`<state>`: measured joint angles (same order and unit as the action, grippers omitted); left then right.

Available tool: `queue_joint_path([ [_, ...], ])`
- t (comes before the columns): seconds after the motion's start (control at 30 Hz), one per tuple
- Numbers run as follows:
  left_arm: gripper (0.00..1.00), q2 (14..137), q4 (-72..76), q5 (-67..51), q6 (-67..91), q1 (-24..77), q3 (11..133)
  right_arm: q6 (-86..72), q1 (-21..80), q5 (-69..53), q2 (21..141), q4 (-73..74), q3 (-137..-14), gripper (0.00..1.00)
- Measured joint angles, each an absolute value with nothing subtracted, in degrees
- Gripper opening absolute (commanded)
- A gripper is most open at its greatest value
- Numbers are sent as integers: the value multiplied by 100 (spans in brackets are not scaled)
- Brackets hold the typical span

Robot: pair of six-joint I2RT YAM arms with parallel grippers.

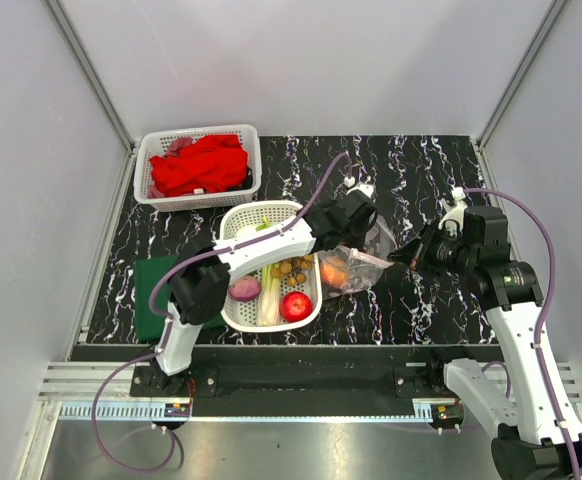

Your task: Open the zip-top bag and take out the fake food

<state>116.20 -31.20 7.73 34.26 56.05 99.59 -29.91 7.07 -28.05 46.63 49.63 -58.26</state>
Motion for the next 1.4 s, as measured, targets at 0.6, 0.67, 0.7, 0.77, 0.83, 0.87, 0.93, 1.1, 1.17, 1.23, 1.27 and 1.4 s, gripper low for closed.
queue_joint_path([
  [0.6,57,11911,-4440,1267,2646,5658,10243,-2882,718,-2751,4960,5122,-6215,0],
  [0.67,57,11928,-4504,1251,2626,5662,10298,-2792,725,-2700,5041,5133,-6416,0],
  [0.7,57,11946,-4530,1238,2613,5666,10357,-2716,731,-2661,5094,5164,-6528,0],
  [0.77,58,12084,-4672,1201,2574,5669,10704,-2576,733,-2624,5236,5190,-6761,0],
  [0.83,58,12219,-4720,1188,2541,5645,11072,-2460,733,-2593,5384,5199,-6997,0],
  [0.87,58,12280,-4764,1179,2532,5623,11249,-2408,733,-2593,5461,5181,-7109,0],
  [0.93,58,12363,-4803,1155,2526,5570,11563,-2329,731,-2598,5568,5131,-7269,0],
  [1.1,58,12394,-4794,1007,2534,5435,11760,-2274,731,-2611,5636,5059,-7325,0],
  [1.17,58,12414,-4792,884,2541,5422,11688,-2281,731,-2622,5601,5037,-7258,0],
  [1.23,60,12444,-4779,722,2550,5419,11563,-2294,731,-2646,5518,5019,-7089,0],
  [1.27,61,12479,-4779,642,2552,5430,11502,-2300,731,-2655,5483,5022,-7013,0],
  [1.4,69,12597,-4751,440,2550,5502,11246,-2338,731,-2661,5363,5046,-6692,0],
])
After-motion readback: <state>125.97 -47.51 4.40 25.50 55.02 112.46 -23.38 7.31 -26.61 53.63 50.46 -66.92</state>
